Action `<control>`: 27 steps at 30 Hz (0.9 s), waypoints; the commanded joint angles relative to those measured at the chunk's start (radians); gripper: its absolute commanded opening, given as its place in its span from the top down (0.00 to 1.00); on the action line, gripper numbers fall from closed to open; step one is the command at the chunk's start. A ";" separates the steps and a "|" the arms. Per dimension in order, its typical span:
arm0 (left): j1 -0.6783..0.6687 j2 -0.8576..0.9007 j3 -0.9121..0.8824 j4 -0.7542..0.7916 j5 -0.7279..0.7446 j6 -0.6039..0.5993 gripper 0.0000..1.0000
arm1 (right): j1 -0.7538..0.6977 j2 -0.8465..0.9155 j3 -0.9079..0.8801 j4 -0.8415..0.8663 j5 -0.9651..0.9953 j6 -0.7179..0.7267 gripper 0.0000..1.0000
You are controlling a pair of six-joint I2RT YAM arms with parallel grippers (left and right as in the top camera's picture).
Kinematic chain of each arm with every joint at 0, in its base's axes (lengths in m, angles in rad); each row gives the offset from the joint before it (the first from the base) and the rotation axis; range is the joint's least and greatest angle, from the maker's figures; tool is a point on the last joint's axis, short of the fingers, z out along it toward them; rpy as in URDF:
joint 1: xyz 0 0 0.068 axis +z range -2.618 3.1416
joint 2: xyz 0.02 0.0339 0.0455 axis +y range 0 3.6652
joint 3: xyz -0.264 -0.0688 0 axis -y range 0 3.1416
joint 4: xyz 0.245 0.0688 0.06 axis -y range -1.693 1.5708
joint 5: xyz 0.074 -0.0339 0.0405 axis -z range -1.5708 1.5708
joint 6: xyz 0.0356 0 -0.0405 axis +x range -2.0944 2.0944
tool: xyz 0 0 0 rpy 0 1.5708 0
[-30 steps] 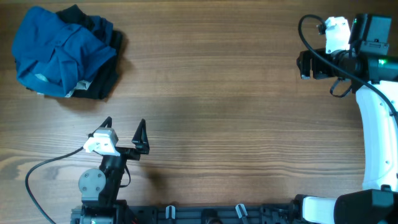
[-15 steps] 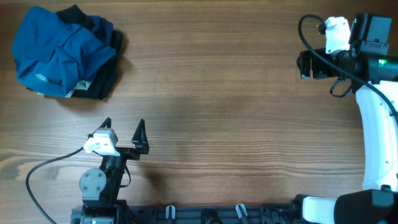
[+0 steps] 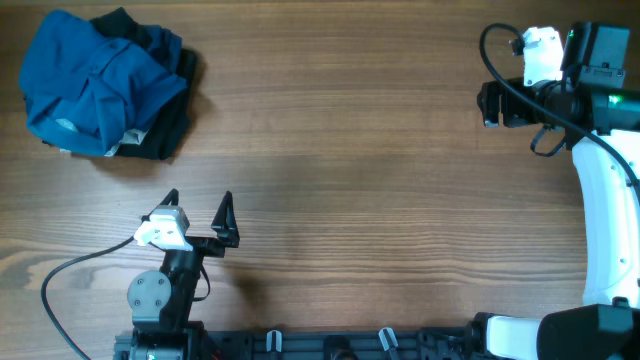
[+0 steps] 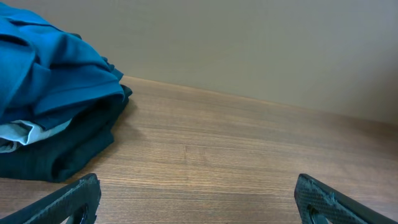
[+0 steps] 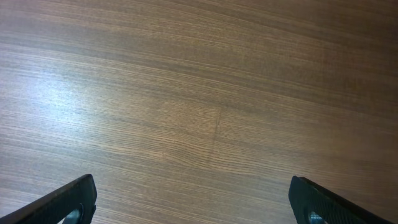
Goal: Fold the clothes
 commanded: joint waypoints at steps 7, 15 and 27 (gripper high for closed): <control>0.008 -0.010 -0.010 0.002 -0.013 -0.002 0.00 | 0.004 0.007 0.011 0.003 0.006 -0.013 0.00; 0.008 -0.010 -0.010 0.002 -0.013 -0.002 0.00 | 0.024 -0.121 0.009 0.002 0.006 -0.013 0.00; 0.008 -0.010 -0.010 0.002 -0.013 -0.002 0.00 | 0.065 -0.672 -0.282 0.234 -0.103 -0.010 0.00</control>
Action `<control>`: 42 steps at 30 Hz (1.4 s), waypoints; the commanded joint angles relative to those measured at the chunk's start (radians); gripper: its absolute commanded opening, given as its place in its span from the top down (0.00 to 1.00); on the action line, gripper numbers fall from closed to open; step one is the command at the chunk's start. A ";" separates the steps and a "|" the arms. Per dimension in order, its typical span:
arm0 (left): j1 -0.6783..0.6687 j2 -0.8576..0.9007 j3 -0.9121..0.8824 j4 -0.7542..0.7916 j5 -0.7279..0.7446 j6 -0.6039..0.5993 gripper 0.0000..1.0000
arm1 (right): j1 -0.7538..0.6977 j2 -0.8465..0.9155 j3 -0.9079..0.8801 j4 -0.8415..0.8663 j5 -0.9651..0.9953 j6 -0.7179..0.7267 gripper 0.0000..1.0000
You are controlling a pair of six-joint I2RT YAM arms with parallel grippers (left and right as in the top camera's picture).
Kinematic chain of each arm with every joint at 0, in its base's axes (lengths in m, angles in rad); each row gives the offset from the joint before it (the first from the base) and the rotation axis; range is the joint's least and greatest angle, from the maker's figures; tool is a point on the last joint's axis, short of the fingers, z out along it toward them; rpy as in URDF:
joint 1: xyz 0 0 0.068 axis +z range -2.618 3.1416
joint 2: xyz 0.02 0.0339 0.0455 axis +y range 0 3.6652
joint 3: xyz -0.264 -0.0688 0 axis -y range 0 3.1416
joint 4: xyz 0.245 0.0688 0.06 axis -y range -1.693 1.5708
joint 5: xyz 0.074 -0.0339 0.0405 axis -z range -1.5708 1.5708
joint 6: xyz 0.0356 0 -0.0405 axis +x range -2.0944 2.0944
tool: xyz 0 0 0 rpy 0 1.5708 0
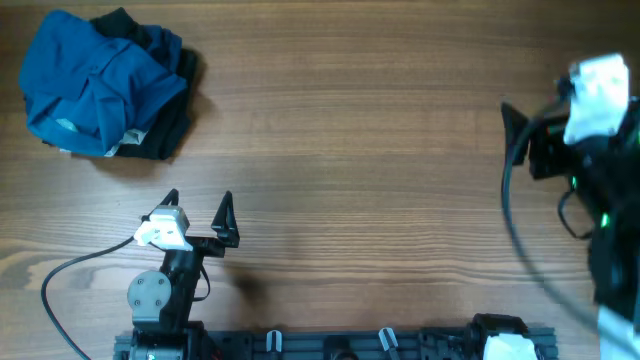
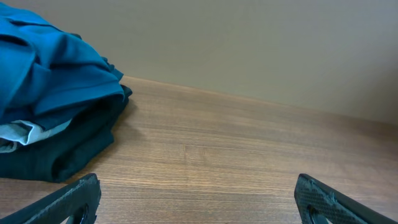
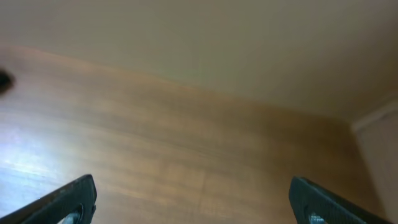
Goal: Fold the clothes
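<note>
A crumpled blue garment [image 1: 95,80] lies on top of a dark garment [image 1: 168,125] in a pile at the table's far left corner. The left wrist view shows the same pile, blue garment [image 2: 50,68] over dark garment [image 2: 68,149], at its left side. My left gripper [image 1: 200,212] is open near the front edge, well short of the pile, with nothing between its fingers [image 2: 71,200]. At the right edge of the table my right gripper [image 3: 196,205] is also open and empty. Its arm [image 1: 590,120] is blurred in the overhead view.
The wooden table [image 1: 350,150] stretches between the pile and the right arm. A beige wall [image 2: 249,43] rises behind the table's far edge. The left arm's cable [image 1: 70,270] loops on the table near its base.
The right arm has moved from the far right of the table toward the front and right. Its wrist camera now faces the far edge and wall instead of looking down. The left arm and pile are unchanged.
</note>
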 commanded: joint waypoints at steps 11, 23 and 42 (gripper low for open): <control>0.008 -0.010 -0.010 0.001 -0.013 -0.002 0.00 | 0.011 -0.563 -1.072 0.972 -0.043 0.306 0.00; 0.008 -0.010 -0.010 0.002 -0.013 -0.002 0.00 | 0.043 -0.886 -1.346 0.834 -0.038 0.327 0.00; 0.008 -0.010 -0.010 0.002 -0.013 -0.002 0.00 | 0.043 -0.935 -1.346 0.835 -0.035 0.303 0.00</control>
